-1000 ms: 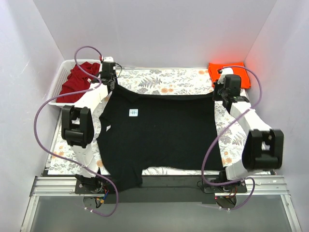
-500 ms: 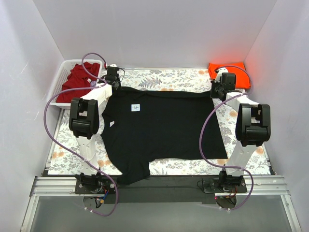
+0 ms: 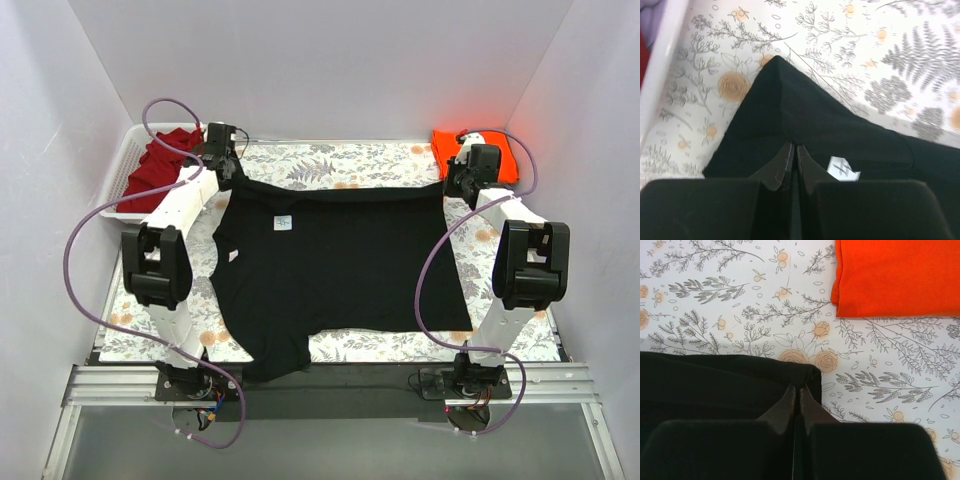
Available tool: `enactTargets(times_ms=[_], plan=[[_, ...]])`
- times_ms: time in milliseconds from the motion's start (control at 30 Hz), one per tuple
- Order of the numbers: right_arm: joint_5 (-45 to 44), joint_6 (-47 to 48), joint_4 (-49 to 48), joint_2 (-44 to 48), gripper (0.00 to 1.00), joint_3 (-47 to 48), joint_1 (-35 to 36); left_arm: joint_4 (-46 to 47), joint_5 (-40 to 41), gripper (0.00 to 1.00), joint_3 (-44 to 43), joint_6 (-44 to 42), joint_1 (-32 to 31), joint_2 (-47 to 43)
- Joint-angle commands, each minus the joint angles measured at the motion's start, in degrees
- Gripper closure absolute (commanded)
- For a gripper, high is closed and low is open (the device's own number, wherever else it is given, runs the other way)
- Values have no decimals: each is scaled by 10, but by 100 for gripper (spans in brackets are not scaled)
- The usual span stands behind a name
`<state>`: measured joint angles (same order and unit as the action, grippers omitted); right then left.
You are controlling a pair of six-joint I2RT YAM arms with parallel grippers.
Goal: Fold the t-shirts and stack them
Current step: Fold the tshirt
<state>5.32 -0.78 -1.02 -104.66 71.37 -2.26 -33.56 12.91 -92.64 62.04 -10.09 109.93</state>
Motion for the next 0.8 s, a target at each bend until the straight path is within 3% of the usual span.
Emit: enactTargets(times_ms=[0, 333, 533, 767], plan=[[-6, 1, 4, 42, 99, -4, -5, -45, -20, 100, 20, 36, 4, -83], [-24, 3, 9, 74, 99, -55, -6, -63, -94, 100, 151, 78, 3, -175], [-38, 3, 26, 47, 99, -71, -8, -22, -125, 100, 268, 112, 3, -231], [-36, -2, 36, 10, 99, -68, -12, -1, -155, 100, 326, 124, 3, -241]])
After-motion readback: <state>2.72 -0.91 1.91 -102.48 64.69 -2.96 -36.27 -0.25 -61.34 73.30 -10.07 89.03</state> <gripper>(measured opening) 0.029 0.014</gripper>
